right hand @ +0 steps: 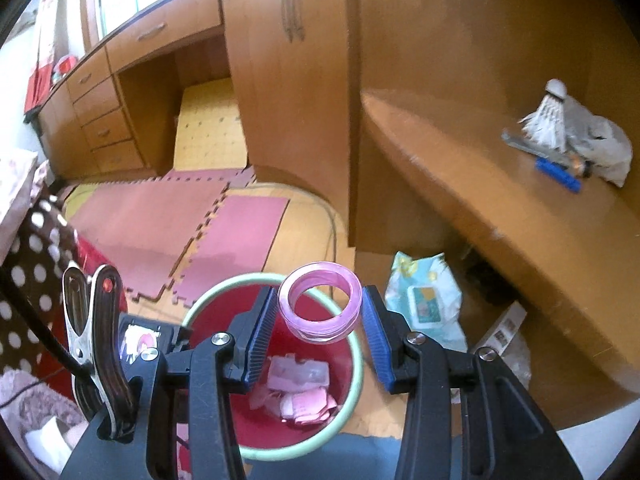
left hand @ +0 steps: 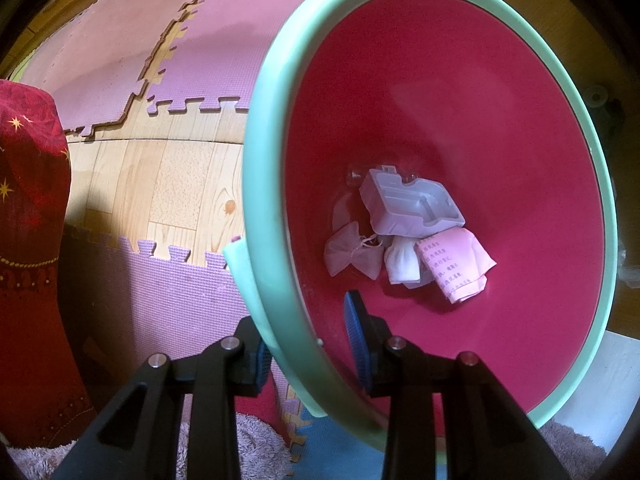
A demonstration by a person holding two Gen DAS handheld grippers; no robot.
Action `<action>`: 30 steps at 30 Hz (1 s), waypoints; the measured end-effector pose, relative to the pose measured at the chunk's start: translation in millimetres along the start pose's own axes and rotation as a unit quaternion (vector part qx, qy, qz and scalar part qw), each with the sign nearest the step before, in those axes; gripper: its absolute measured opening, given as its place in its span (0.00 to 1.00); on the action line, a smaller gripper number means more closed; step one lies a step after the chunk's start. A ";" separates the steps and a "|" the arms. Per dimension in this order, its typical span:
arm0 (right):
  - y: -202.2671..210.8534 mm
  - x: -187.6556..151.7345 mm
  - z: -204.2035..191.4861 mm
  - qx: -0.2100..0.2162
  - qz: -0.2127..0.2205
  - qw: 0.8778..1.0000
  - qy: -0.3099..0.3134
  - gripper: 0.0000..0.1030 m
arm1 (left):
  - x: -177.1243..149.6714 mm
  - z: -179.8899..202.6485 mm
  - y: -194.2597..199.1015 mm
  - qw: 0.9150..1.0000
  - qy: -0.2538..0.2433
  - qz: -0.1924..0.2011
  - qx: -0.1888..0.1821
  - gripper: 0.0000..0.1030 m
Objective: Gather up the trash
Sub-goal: 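Lift the pink tape roll with the right tool and carry it over the bucket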
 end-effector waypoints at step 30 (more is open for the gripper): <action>-81.7 -67.0 -43.5 0.029 -0.109 0.991 0.068 0.43 | -4.7 1.2 -0.7 1.000 0.001 -0.002 -0.003 0.34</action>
Point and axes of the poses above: each gripper's, at about its wrist camera, not at the fingertips, and y roughly against the way its jaws point, z to its right, x to its top, the point moved 5 cm from there along -y, roughly the way its jaws point, and after that the axes turned 9 degrees about y, right-handed, at the moved point
